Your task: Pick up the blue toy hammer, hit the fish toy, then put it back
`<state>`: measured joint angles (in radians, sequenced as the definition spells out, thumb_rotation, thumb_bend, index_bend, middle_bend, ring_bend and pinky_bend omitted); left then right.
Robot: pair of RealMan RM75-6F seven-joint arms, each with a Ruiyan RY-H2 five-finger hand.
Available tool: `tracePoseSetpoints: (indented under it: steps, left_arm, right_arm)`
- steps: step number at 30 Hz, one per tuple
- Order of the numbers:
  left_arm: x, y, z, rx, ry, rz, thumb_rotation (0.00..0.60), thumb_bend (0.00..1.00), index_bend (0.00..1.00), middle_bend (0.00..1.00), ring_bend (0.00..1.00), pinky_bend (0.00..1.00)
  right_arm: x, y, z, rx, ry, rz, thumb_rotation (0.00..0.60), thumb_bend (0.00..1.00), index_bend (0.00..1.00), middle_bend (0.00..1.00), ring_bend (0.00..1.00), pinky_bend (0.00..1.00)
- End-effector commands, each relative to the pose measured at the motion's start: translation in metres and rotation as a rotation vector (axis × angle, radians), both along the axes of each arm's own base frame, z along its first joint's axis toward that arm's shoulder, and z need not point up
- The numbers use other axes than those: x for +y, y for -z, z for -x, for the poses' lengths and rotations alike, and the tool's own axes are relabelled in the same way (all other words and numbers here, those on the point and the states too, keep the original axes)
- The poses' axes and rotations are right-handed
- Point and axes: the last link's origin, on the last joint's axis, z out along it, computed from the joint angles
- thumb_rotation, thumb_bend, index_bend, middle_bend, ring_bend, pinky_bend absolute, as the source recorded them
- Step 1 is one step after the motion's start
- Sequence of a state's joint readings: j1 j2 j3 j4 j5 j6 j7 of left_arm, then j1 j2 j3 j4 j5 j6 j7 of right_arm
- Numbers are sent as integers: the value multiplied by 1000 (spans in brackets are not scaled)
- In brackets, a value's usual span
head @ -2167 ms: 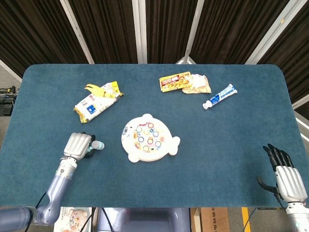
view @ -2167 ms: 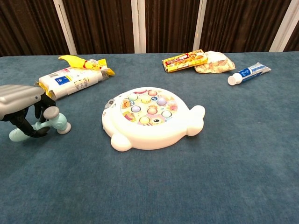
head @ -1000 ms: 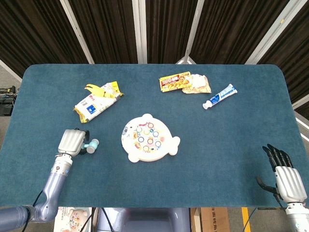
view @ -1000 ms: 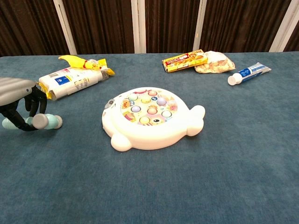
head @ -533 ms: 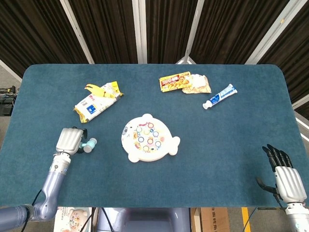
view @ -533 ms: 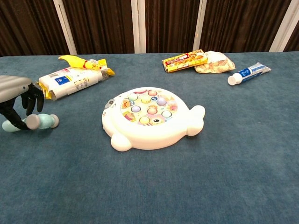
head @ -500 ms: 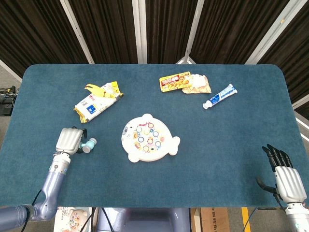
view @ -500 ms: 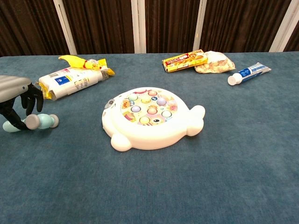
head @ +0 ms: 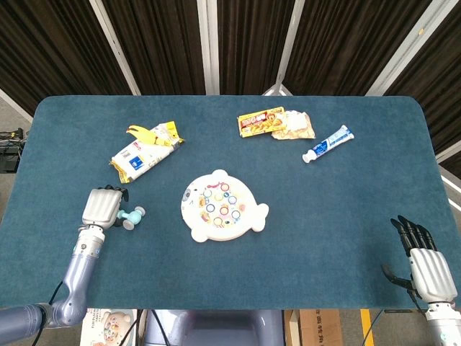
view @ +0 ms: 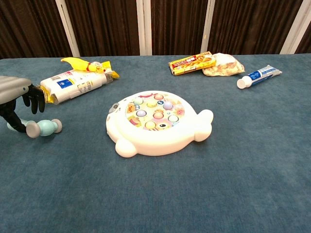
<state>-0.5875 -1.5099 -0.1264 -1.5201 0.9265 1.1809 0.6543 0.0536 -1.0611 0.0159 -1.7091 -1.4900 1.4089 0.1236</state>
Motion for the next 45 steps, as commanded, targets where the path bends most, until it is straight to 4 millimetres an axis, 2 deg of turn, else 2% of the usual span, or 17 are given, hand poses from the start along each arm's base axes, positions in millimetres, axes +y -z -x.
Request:
tracePoseSetpoints:
  steps: [1, 31, 45]
  left_arm:
    - [0, 0, -1, -12, -4, -2, 600, 263, 445, 422, 334, 433]
    - [1, 3, 0, -79, -79, 2, 600, 531, 439, 424, 334, 433]
    - [8, 5, 1, -81, -85, -19, 600, 546, 439, 424, 334, 433]
  right_arm:
    - [0, 0, 0, 0, 0, -1, 600, 307, 0, 0, 0, 0]
    - [1, 1, 0, -1, 0, -6, 600, 307, 0, 0, 0, 0]
    - [1, 1, -1, -3, 2, -9, 600, 307, 0, 0, 0, 0]
